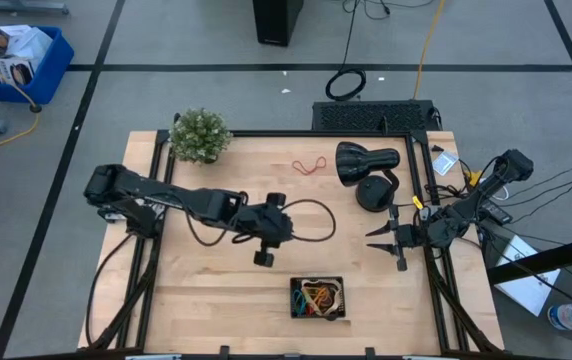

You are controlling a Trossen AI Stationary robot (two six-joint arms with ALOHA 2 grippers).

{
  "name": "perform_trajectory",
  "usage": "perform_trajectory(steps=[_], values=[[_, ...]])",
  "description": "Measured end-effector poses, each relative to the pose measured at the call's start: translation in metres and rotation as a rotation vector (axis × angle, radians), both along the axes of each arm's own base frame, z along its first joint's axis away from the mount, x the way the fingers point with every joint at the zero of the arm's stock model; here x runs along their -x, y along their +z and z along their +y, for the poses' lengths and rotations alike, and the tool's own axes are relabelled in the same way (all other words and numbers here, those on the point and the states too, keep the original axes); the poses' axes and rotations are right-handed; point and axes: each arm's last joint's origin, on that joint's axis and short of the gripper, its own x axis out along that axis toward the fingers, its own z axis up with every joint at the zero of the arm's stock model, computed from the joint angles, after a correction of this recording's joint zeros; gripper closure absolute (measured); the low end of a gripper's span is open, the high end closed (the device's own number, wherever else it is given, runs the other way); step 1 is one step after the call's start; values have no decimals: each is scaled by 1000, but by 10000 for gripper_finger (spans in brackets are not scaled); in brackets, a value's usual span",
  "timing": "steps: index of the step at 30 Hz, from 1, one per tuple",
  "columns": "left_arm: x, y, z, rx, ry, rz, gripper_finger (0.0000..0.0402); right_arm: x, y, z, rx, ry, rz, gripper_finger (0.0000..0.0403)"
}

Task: Pick and place rubber bands into bin
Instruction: Put the red rubber band into the black bin

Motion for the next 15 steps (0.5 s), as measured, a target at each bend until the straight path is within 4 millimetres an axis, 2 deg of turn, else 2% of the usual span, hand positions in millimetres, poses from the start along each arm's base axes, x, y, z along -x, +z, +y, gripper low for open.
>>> perform_trajectory(steps=[4,10,15], values=[[2,-5,14,-9,42,63,314,0,0,0,-1,-1,-1,287],[1,-15,46,-12,123,126,314,0,0,0,0,-2,-2,287],[1,-16,64,5,189,131,314,0,0,0,0,-2,-1,287]])
